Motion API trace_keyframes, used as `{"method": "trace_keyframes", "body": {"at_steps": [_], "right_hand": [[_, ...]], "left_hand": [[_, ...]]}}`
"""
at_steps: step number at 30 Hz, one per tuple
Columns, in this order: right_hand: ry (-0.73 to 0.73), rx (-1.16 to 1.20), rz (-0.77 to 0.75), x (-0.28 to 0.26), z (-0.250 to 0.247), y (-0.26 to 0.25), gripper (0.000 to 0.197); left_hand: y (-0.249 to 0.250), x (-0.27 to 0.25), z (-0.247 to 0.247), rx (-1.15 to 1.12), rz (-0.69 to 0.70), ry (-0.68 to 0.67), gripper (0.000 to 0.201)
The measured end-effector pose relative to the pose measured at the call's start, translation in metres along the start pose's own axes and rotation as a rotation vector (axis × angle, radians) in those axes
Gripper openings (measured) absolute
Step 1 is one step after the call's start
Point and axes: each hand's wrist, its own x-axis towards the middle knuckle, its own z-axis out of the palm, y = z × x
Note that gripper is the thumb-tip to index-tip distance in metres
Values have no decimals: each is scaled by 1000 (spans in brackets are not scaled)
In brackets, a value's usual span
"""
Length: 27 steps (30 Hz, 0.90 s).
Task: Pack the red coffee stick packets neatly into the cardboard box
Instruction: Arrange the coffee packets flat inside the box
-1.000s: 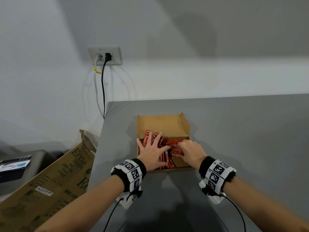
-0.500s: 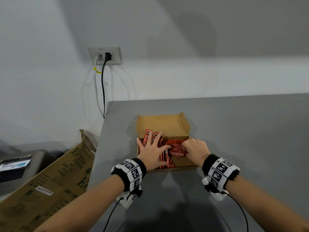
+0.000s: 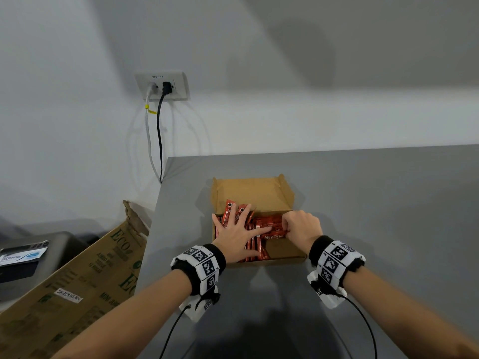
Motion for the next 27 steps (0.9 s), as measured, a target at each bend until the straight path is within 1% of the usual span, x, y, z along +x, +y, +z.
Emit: {"method": "trace_keyframes", "body": {"at_steps": [4,10,17,20,21,22,25,27], "right_hand": [[-14,19,1,2,-1,-1,18],[-17,45,6,3,-3,0,18],[-14,73,-7,0,-7,-1,12],[73,53,-62,-8,-13,-10,12],[80,56,-82,-11,-12,-15,13],[53,61,-102,-14,-10,-21,16],[-133,74,-133,-20,1,-35,23],[-188,74,-129,-20,8,-40,24]], "left_hand": [[0,0,-3,8,27,-29,55],[0,-3,-4,18,40,-32,44],[3,-3,0,4,-2,-10,46],[2,-3,-1,-10,-6,-20,46],[2,-3,-1,-14,-7,-23,45],[2,-3,-1,-15,-9,-26,45],[3,-3,-1,-11,-14,-28,45],[3,-4,-2,-15,-17,-25,43]]}}
